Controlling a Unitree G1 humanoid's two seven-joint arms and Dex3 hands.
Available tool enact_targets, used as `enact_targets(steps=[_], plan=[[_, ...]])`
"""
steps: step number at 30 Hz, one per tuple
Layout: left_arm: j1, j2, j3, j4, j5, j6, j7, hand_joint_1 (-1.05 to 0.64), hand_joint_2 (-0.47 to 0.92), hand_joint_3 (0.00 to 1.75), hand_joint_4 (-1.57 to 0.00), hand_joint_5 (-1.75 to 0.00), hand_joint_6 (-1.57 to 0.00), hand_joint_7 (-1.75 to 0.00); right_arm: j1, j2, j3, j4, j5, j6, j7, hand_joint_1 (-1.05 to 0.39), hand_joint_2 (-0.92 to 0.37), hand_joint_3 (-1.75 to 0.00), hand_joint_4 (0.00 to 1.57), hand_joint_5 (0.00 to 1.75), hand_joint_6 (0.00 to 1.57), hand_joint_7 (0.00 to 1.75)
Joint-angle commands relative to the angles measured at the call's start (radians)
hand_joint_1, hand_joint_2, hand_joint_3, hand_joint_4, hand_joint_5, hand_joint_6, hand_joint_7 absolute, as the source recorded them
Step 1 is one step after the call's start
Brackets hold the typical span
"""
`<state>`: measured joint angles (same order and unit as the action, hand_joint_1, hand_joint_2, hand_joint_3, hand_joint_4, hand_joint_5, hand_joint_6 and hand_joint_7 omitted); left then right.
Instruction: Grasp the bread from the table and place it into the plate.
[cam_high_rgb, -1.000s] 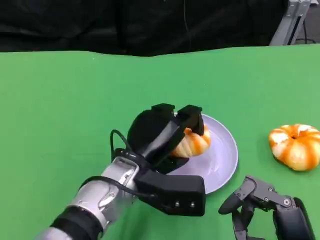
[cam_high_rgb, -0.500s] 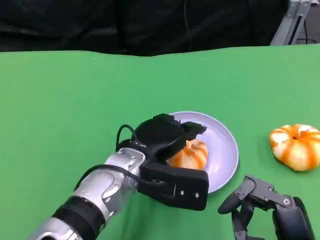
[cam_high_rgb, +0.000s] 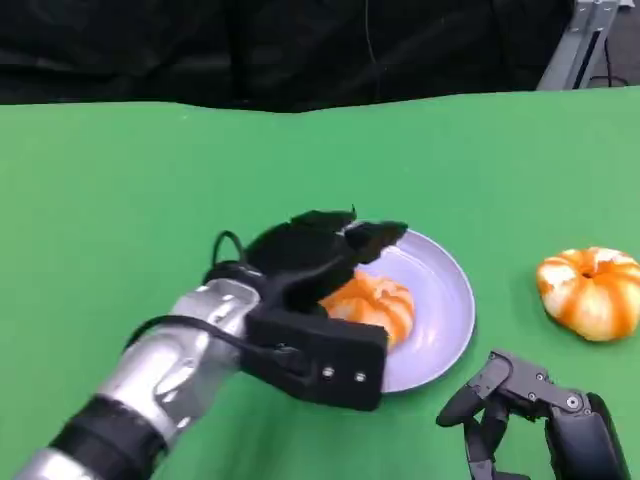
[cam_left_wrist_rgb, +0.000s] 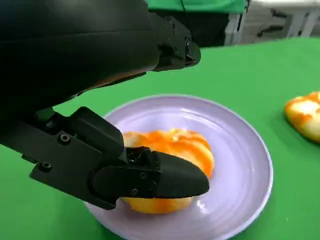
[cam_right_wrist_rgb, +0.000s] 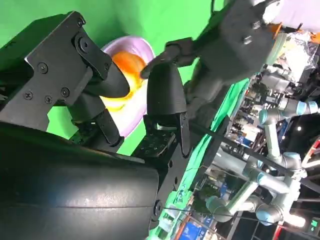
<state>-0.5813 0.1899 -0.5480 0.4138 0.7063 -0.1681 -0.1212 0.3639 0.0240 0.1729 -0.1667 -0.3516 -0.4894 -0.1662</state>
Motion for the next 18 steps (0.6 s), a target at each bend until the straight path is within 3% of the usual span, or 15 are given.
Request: enact_targets(steps=[1, 8, 11, 14, 18], plan=[[0.073, 0.070, 0.065, -0.129, -0.063, -0.020, -0.039, -0.90, 0.92, 0.51, -0.03, -0.07, -0.10, -0.02, 0.001, -0.006, -0.001, -0.001, 0.016, 0.000, -0.001, 0.06, -0.28, -1.43, 0.90, 1.74, 0.83, 1.33], [0.239, 0.182, 0.182, -0.354, -0.177, -0.051, -0.111, -0.84, 0.92, 0.47, -0.04, -0.11, -0.10, -0.02, -0.007, 0.000, -0.002, 0.006, 0.010, 0.003, -0.009, 0.07, -0.27, -1.44, 0.91, 1.74, 0.84, 1.33], [0.314, 0.197, 0.232, -0.397, -0.222, -0.087, -0.086, -0.83, 0.92, 0.46, -0.05, -0.12, -0.10, -0.02, -0.004, 0.000, 0.001, 0.005, 0.009, 0.002, -0.008, 0.07, -0.26, -1.45, 0.91, 1.73, 0.84, 1.33], [0.481, 0.200, 0.338, -0.450, -0.313, -0.191, 0.002, -0.65, 0.92, 0.36, -0.22, -0.25, -0.24, -0.08, 0.000, -0.006, 0.004, 0.006, 0.000, -0.009, -0.011, 0.06, -0.27, -1.44, 0.90, 1.73, 0.84, 1.33], [0.559, 0.183, 0.386, -0.452, -0.363, -0.268, 0.034, -0.59, 0.92, 0.29, -0.26, -0.41, -0.33, -0.09, 0.003, -0.009, 0.003, 0.003, -0.007, -0.013, -0.013, 0.06, -0.27, -1.43, 0.90, 1.72, 0.84, 1.33]])
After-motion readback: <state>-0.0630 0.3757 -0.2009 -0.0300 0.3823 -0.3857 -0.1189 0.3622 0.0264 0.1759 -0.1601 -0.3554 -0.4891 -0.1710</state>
